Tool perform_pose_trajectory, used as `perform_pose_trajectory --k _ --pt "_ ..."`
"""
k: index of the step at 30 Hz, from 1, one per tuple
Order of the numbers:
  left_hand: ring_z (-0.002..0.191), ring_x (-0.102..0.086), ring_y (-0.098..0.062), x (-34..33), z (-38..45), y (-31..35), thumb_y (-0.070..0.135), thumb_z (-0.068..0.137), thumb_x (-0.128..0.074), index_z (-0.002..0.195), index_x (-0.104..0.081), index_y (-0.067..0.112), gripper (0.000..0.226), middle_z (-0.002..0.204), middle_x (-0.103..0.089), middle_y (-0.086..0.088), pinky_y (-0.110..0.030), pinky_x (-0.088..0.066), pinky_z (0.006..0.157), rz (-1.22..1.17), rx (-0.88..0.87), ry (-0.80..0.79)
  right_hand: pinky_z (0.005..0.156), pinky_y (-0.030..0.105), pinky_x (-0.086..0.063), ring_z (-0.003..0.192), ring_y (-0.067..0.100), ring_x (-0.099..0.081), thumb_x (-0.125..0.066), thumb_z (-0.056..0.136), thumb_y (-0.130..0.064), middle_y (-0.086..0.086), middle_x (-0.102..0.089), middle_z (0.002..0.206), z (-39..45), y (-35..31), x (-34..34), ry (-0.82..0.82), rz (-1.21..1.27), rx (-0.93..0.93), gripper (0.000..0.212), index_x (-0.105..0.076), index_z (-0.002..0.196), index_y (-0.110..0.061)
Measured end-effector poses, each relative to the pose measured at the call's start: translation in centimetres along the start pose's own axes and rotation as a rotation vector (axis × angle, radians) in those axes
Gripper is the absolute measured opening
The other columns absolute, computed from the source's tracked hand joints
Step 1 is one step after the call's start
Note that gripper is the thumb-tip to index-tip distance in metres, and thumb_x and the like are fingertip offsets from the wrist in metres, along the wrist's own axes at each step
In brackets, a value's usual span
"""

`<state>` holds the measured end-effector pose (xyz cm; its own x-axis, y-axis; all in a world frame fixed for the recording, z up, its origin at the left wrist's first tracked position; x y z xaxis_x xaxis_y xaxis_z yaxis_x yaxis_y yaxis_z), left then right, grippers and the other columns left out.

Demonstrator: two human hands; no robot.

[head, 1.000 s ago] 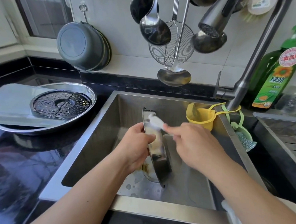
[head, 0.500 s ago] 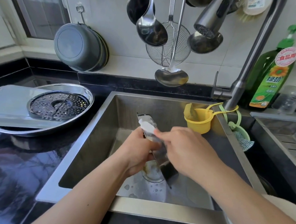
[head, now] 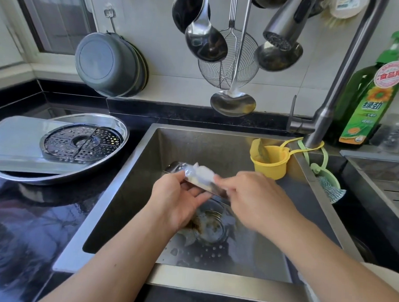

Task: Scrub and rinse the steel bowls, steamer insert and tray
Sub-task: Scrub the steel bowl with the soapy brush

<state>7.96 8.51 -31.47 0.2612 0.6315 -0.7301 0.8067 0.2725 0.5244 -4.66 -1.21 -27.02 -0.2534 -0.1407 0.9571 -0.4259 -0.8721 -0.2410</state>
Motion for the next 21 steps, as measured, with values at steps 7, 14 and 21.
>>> perform_pose_trajectory --k 7,14,21 --pt "0.112 -0.067 -0.047 1.0 0.6 0.7 0.012 0.111 -0.038 0.134 -0.047 -0.012 0.034 0.126 -0.063 -0.033 -0.059 -0.057 0.09 -0.072 -0.026 0.124 0.063 0.035 -0.041 0.092 0.026 -0.058 -0.048 0.101 -0.02 -0.005 -0.053 0.1 -0.4 0.0 -0.9 -0.033 0.015 -0.002 0.055 -0.045 0.14 -0.059" --pt "0.121 -0.061 -0.048 1.1 0.7 0.8 0.005 0.111 -0.036 0.139 -0.043 -0.014 0.035 0.123 -0.061 -0.035 -0.058 -0.048 0.104 -0.102 0.004 0.164 0.067 0.032 -0.037 0.097 0.023 -0.056 -0.044 0.104 -0.023 -0.01 -0.048 0.094 -0.5 -0.9 -2.1 -0.05 0.073 0.107 0.05 -0.046 0.143 -0.055" --pt "0.12 -0.061 -0.05 2.3 2.3 0.9 0.009 0.112 -0.033 0.152 -0.034 -0.005 0.043 0.137 -0.057 -0.035 -0.066 -0.046 0.104 -0.059 -0.019 0.224 0.075 0.041 -0.052 0.093 0.025 -0.059 -0.046 0.103 -0.023 -0.004 -0.059 0.098 -0.1 0.8 -2.3 -0.042 0.098 0.017 0.049 -0.048 0.142 -0.053"
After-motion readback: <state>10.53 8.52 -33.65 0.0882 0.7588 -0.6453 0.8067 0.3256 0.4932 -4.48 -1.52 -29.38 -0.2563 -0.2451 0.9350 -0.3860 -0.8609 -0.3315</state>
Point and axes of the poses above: each hand's wrist, its own z-axis towards the middle knuckle, its own x-axis out of the back of the hand, y = z × x, the point moved 3 cm from there along z, towards the middle knuckle
